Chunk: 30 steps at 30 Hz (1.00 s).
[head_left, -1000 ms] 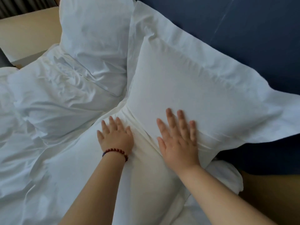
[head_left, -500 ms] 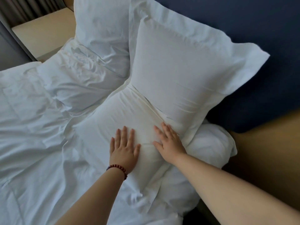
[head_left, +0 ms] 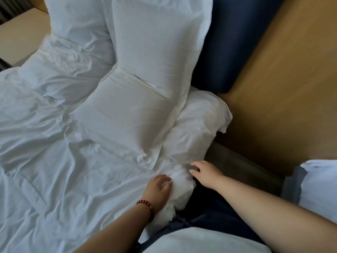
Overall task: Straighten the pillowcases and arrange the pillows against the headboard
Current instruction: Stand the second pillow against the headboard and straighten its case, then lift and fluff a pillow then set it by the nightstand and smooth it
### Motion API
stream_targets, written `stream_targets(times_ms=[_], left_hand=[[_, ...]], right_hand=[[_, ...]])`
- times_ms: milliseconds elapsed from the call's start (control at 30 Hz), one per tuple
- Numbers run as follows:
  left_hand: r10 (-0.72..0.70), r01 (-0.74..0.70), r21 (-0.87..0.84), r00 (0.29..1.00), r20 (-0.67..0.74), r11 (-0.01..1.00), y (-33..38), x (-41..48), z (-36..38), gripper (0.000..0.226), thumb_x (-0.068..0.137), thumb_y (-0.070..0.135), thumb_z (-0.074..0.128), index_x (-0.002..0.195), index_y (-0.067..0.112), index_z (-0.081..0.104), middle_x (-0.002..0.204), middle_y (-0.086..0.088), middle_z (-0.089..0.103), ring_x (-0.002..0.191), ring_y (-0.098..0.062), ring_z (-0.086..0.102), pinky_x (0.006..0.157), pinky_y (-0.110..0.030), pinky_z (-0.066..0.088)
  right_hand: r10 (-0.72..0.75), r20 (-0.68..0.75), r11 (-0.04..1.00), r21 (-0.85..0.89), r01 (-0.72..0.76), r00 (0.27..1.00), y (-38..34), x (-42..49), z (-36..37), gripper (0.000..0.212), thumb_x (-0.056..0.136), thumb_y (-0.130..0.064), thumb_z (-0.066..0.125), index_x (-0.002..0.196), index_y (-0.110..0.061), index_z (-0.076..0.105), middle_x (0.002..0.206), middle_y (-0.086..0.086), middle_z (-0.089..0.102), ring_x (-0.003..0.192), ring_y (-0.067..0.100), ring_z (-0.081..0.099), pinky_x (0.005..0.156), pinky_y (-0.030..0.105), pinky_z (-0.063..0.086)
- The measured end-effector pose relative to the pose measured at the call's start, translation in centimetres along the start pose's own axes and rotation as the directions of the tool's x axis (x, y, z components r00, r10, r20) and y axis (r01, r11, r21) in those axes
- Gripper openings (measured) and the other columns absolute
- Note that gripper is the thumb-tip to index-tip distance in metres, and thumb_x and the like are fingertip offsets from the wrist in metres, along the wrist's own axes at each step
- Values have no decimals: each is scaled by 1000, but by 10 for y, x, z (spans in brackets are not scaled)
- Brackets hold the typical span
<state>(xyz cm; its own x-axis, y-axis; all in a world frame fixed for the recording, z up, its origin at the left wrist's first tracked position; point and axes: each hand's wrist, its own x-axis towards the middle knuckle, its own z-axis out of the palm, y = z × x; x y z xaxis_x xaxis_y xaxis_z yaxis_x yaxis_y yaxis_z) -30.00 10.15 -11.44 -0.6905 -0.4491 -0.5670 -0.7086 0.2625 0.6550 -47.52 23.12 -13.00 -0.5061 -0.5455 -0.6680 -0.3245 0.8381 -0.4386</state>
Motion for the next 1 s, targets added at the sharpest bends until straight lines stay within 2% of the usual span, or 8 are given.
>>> stream_targets(times_ms=[100, 333, 500, 600, 700, 800, 900, 1000], left_hand=[[16, -25, 124, 997, 76, 992, 6, -17, 14, 43, 97, 41, 53, 134, 19, 55, 139, 4, 51, 130, -14, 45, 110, -27, 33], [35, -49, 133, 994, 101, 990, 35, -27, 28, 43, 97, 47, 51, 133, 24, 55, 142, 4, 50, 128, -14, 48, 100, -22, 33], [84, -140, 417, 985, 150, 898, 49, -43, 70, 45, 97, 53, 45, 132, 29, 57, 149, 6, 44, 138, -16, 36, 115, -39, 28], [49, -151, 515, 977, 206, 844, 49, -54, 100, 40, 97, 55, 41, 125, 34, 61, 142, 7, 52, 140, -17, 33, 117, -41, 21], [-23, -112, 433, 956, 294, 894, 53, -73, 133, 34, 97, 54, 45, 117, 34, 64, 121, 6, 64, 120, -17, 53, 107, -34, 35], [-90, -51, 311, 902, 422, 949, 61, -92, 174, 20, 97, 44, 53, 102, 29, 66, 105, 1, 69, 102, -16, 65, 97, -32, 48], [-77, -152, 388, 853, 516, 909, 74, -94, 207, 17, 97, 42, 54, 98, 29, 66, 96, 6, 67, 95, -11, 63, 87, -22, 45], [-48, -204, 432, 863, 504, 879, 98, -85, 229, 19, 97, 41, 55, 102, 28, 67, 99, 6, 68, 96, -10, 63, 84, -22, 44]], right_hand=[[59, -58, 996, 77, -54, 997, 30, -27, 1, 44, 97, -45, 50, 136, -26, 52, 137, -1, 51, 120, 18, 53, 98, 31, 45], [116, -94, 974, 204, -95, 989, 89, -84, 13, 38, 98, -44, 48, 132, -28, 54, 127, -5, 59, 108, 12, 56, 90, 28, 47], [124, -139, 964, 251, -87, 982, 128, -122, 15, 35, 99, -45, 47, 129, -30, 56, 122, -8, 61, 100, 10, 56, 79, 24, 45], [155, -141, 957, 268, -113, 978, 161, -152, 22, 33, 98, -45, 48, 127, -31, 57, 119, -9, 63, 99, 9, 57, 83, 25, 47], [184, -128, 944, 301, -139, 975, 199, -188, 35, 34, 98, -44, 49, 126, -28, 59, 118, -7, 64, 102, 11, 59, 87, 27, 48], [237, -127, 921, 345, -181, 963, 237, -221, 45, 32, 97, -42, 51, 123, -26, 62, 117, -5, 65, 103, 12, 59, 83, 24, 44], [310, -146, 886, 403, -230, 939, 271, -245, 53, 29, 96, -41, 53, 116, -25, 66, 113, -4, 68, 104, 13, 60, 83, 25, 45], [398, -173, 822, 503, -267, 901, 298, -267, 63, 27, 97, -38, 54, 112, -22, 68, 113, -3, 68, 108, 16, 61, 90, 28, 47]])
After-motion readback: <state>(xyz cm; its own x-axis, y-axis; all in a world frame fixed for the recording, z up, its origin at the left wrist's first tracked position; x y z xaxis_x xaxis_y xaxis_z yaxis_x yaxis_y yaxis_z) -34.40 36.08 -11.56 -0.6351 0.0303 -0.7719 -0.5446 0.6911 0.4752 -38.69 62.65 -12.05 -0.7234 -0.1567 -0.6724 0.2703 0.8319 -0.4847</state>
